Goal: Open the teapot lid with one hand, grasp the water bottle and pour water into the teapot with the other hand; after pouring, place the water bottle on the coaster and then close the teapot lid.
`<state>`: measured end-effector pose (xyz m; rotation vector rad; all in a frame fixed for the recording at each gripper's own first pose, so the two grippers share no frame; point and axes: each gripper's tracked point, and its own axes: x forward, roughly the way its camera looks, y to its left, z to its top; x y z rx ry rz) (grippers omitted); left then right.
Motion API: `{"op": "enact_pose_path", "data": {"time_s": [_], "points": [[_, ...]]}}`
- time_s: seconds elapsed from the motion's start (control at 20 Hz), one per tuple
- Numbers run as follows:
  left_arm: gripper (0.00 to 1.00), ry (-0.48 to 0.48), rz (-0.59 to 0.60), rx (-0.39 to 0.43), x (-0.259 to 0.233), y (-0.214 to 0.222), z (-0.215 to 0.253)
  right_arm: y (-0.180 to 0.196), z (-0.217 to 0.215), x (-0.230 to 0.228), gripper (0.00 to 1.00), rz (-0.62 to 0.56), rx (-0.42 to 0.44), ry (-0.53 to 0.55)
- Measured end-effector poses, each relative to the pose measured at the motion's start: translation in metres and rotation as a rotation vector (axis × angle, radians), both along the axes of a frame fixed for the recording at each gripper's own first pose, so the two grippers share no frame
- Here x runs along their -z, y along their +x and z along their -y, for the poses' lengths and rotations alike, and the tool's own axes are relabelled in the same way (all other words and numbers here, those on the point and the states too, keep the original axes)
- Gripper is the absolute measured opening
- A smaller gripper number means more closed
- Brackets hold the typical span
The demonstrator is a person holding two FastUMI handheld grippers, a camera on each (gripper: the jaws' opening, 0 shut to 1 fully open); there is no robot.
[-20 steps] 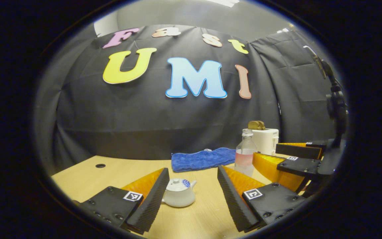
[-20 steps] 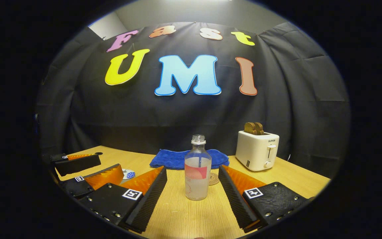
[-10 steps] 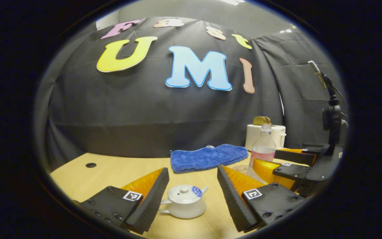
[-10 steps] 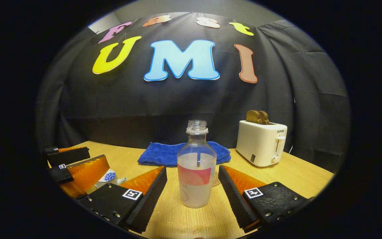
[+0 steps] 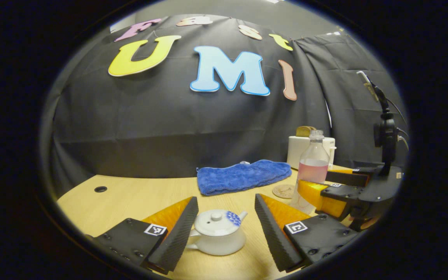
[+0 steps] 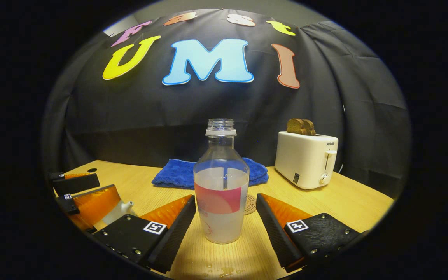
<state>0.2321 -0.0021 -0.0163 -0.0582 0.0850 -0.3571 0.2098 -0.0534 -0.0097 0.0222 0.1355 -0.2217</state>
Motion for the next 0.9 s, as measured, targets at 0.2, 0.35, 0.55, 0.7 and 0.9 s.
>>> {"op": "enact_pose_path", "data": {"time_s": [0.2, 0.35, 0.55, 0.7, 0.9], "points": [[0.97, 0.022, -0.007, 0.006, 0.003, 0.004, 0.007, 0.002, -0.002, 0.010, 0.96, -0.047, -0.018, 0.001], [0.87, 0.010, -0.003, -0.003, 0.003, 0.007, 0.004, 0.003, -0.009, 0.009, 0.96, -0.047, -0.033, -0.024], [0.61, 0.000, -0.027, -0.018, 0.008, 0.009, -0.003, 0.004, -0.014, 0.009, 0.94, -0.052, -0.047, -0.064], [0.47, 0.010, -0.036, -0.045, 0.005, 0.006, -0.012, 0.004, -0.015, 0.011, 0.94, -0.056, -0.050, -0.062], [0.27, -0.001, -0.031, -0.055, 0.008, 0.012, -0.012, 0.004, -0.012, 0.014, 0.87, -0.065, -0.054, -0.011]]}}
